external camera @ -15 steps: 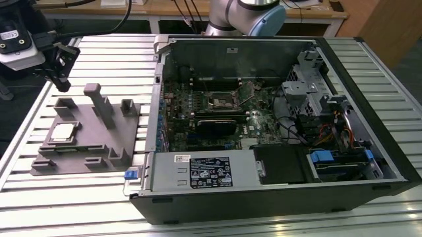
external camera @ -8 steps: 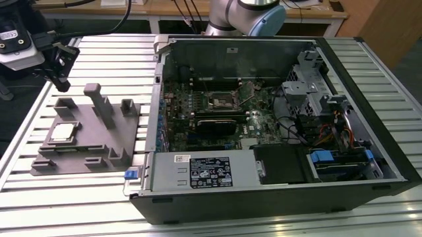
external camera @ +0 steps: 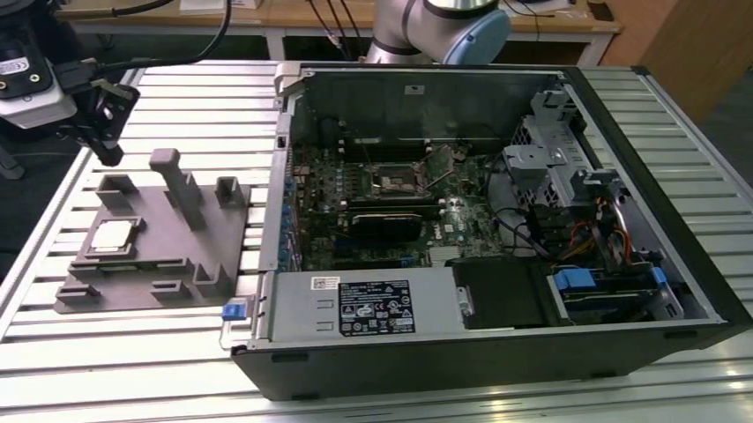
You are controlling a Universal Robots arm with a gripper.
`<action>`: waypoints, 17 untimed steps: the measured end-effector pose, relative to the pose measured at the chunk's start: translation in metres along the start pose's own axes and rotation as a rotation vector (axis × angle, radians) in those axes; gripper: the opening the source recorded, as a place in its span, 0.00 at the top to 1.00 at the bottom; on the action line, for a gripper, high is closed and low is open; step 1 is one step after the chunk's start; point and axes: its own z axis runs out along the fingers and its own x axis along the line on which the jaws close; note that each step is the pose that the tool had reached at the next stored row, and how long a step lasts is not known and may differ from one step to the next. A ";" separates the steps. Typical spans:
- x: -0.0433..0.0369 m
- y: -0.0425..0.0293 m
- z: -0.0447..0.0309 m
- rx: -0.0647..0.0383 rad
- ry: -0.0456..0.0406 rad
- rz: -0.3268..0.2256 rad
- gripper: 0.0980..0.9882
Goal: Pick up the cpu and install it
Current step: 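Pick up the cpu and move it towards the insertion slot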
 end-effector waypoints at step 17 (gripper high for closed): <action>0.0156 -0.0032 0.0205 0.000 0.0000 0.000 0.99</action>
